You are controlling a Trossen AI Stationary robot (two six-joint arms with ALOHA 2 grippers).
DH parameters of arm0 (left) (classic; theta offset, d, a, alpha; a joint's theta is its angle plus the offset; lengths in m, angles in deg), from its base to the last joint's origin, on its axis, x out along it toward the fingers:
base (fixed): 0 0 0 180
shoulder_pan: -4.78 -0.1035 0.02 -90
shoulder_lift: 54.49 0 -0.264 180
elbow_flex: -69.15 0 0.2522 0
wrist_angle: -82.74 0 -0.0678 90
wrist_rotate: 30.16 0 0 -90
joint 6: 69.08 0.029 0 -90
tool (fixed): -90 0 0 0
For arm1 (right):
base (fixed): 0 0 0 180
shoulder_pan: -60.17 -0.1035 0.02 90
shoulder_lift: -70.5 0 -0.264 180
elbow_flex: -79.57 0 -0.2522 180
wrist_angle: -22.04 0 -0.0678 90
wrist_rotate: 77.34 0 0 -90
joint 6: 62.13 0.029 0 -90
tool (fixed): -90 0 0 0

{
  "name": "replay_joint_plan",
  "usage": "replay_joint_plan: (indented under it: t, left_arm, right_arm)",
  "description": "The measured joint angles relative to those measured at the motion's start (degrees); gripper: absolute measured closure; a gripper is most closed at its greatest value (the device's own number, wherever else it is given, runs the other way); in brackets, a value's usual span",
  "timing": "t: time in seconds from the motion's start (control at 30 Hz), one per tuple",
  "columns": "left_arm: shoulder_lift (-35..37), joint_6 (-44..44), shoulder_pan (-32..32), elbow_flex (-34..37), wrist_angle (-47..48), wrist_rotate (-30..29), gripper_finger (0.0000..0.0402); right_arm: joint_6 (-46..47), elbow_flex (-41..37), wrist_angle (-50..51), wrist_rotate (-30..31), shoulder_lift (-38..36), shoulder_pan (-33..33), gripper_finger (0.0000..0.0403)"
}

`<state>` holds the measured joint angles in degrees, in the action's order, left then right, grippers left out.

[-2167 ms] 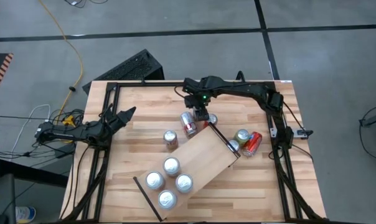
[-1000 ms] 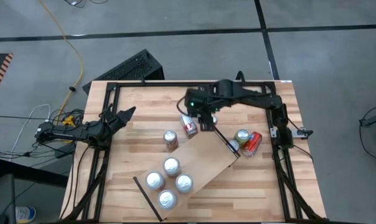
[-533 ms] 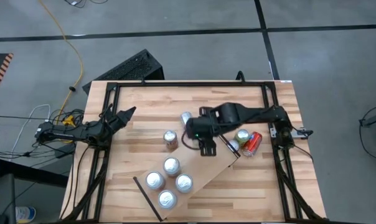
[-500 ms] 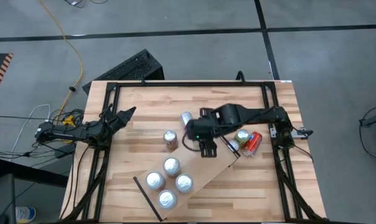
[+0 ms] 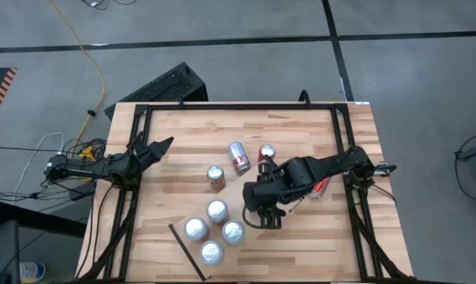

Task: Place canned beverage on shelf
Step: Put the red silver soda can on the shelf

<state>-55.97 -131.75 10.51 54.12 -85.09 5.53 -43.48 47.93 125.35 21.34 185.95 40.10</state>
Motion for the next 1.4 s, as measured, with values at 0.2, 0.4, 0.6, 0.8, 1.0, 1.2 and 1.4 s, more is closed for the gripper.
replay_joint_plan:
  t: [0.2,0.4,0.6,0.8,1.0,1.2,1.4]
  left_arm:
    - [0.0,1.6,0.0,0.0,0.0,0.0,0.0051]
    - [0.0,1.6,0.0,0.0,0.0,0.0,0.0051]
    - [0.0,1.6,0.0,0.0,0.0,-0.1,0.0051]
    - [0.0,2.5,0.0,0.0,0.0,-0.1,0.0051]
    - [0.0,2.5,0.0,0.0,0.0,-0.1,0.0051]
    - [0.0,2.5,0.0,0.0,0.0,-0.1,0.0051]
    - [0.0,2.5,0.0,0.0,0.0,-0.1,0.0051]
  right_arm:
    - [0.7,0.0,-0.4,-1.0,0.1,0.3,0.0137]
    - [0.3,0.0,-3.4,-3.8,0.1,-0.5,0.0137]
    - [-3.0,0.0,-4.7,-4.3,0.1,-2.2,0.0137]
    - [-3.3,0.0,-4.8,-4.3,0.1,-2.5,0.0137]
    - [-3.6,0.0,-4.8,-4.1,0.1,-2.4,0.0136]
    - [-4.5,0.0,-4.8,-2.9,0.1,-2.5,0.0136]
    - [-5.2,0.0,-4.8,-2.5,0.1,-2.4,0.0136]
